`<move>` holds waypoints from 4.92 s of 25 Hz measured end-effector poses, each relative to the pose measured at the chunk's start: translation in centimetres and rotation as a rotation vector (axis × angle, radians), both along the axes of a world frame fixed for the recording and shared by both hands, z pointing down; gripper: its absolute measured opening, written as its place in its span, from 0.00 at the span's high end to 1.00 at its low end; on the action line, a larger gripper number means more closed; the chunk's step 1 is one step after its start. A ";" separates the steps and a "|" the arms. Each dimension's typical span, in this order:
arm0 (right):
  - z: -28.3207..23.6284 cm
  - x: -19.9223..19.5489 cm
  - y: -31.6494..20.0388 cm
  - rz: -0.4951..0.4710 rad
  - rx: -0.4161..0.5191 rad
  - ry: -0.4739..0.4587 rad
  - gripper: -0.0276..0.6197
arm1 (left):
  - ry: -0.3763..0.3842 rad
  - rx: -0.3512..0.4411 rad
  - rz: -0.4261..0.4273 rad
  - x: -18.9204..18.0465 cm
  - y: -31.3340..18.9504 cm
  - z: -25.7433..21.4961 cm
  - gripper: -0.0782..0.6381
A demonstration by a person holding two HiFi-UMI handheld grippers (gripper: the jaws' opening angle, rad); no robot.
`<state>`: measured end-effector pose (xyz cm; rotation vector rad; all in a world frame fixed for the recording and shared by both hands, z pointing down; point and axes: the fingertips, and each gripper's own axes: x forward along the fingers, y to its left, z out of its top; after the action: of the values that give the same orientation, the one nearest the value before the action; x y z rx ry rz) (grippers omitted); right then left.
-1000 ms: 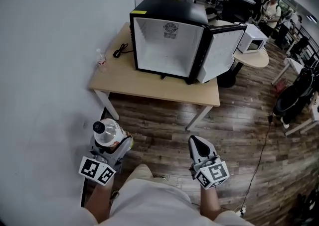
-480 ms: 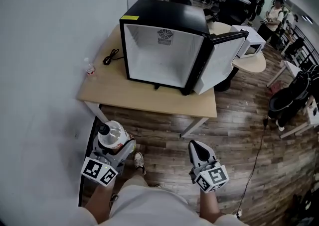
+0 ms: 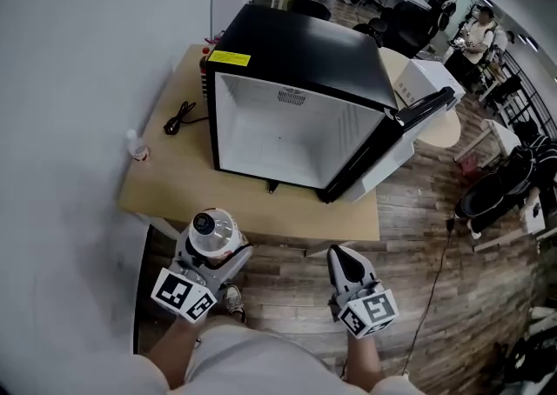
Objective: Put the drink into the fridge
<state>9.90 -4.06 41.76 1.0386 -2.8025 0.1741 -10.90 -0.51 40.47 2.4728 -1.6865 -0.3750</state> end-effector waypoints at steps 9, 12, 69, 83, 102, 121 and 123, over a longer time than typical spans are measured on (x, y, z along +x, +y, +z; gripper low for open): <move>0.5 -2.4 -4.9 0.069 -0.046 -0.012 0.95 | 0.038 -0.075 0.135 -0.2 -6.0 2.6 0.27; 1.1 -1.3 -6.5 0.104 -0.062 -0.016 0.95 | 0.027 -0.085 0.155 0.5 -7.7 3.1 0.27; 3.1 -1.2 -8.1 0.111 -0.069 0.095 0.95 | -0.285 -0.087 0.163 2.9 -31.1 12.3 0.27; 4.0 0.4 -7.0 0.204 -0.094 0.104 0.95 | -0.303 -0.091 0.190 3.6 -35.2 14.1 0.27; 5.1 3.0 -5.9 0.275 -0.136 0.146 0.95 | -0.260 -0.087 0.165 4.1 -38.7 15.1 0.27; 5.5 3.5 -6.8 0.275 -0.151 0.156 0.95 | -0.222 -0.070 0.148 4.1 -40.6 16.0 0.27; 5.5 3.5 -6.9 0.273 -0.150 0.154 0.95 | -0.224 -0.069 0.152 4.0 -40.4 16.0 0.27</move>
<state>13.42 -10.97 47.23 1.3318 -2.4612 0.3154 -6.86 -40.89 56.45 2.6521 -1.5410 -0.0235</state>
